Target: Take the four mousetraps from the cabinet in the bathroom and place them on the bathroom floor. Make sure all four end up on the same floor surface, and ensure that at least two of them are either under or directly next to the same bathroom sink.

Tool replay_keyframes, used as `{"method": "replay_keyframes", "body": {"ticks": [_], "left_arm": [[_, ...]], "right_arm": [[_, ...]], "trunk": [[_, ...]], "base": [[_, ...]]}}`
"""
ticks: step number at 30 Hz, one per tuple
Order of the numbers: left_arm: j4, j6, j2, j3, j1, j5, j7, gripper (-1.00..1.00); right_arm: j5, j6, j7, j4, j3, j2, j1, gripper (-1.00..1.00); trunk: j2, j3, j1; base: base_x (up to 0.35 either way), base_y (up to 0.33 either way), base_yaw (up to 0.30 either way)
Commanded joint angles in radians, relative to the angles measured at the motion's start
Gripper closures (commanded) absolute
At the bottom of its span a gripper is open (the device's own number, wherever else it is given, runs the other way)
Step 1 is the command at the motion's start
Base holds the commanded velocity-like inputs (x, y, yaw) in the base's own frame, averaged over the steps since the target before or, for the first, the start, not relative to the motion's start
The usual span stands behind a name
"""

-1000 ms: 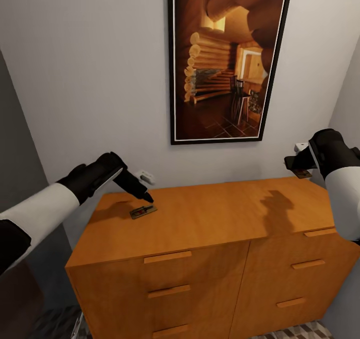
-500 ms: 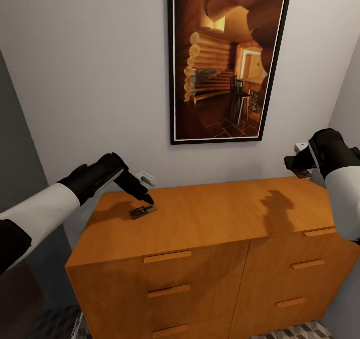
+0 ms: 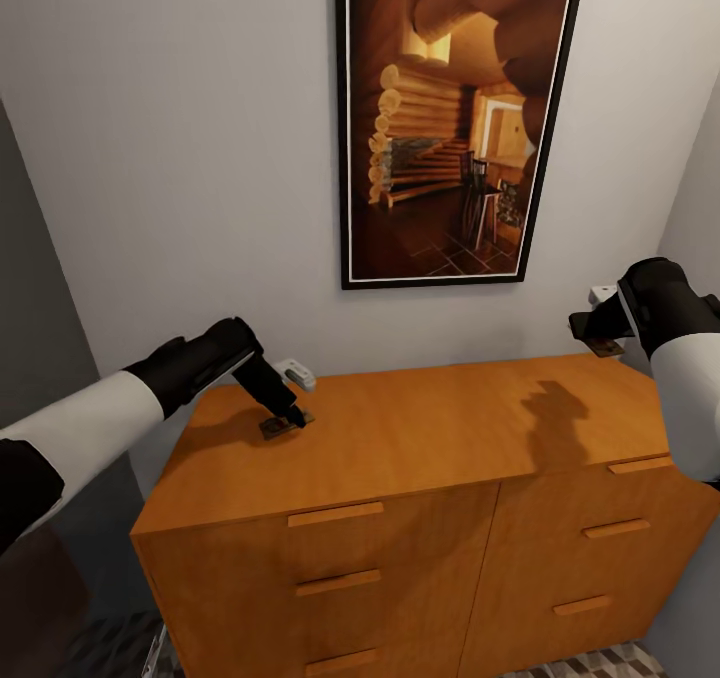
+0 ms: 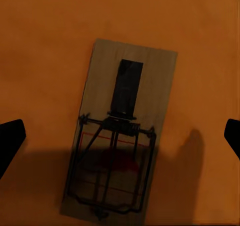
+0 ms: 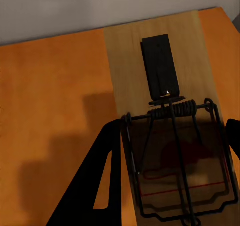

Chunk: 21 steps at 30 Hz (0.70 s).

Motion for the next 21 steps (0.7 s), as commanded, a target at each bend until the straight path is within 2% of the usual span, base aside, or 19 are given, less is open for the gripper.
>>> {"method": "replay_keyframes", "body": {"ticks": [1, 21], "left_arm": [[-0.001, 0.004, 0.001, -0.005, -0.002, 0.002, -0.003, -1.0], [0.004, 0.005, 0.004, -0.01, -0.002, 0.005, -0.01, -1.0]], "right_arm": [[0.009, 0.003, 0.009, -0.001, -0.005, 0.001, -0.001, 1.0], [0.009, 0.003, 0.009, -0.001, -0.005, 0.0, -0.001, 1.0]], "trunk": [[-0.001, -0.001, 0.0], [-0.001, -0.001, 0.0]], "base": [[0.0, 0.0, 0.0], [0.0, 0.0, 0.0]]}}
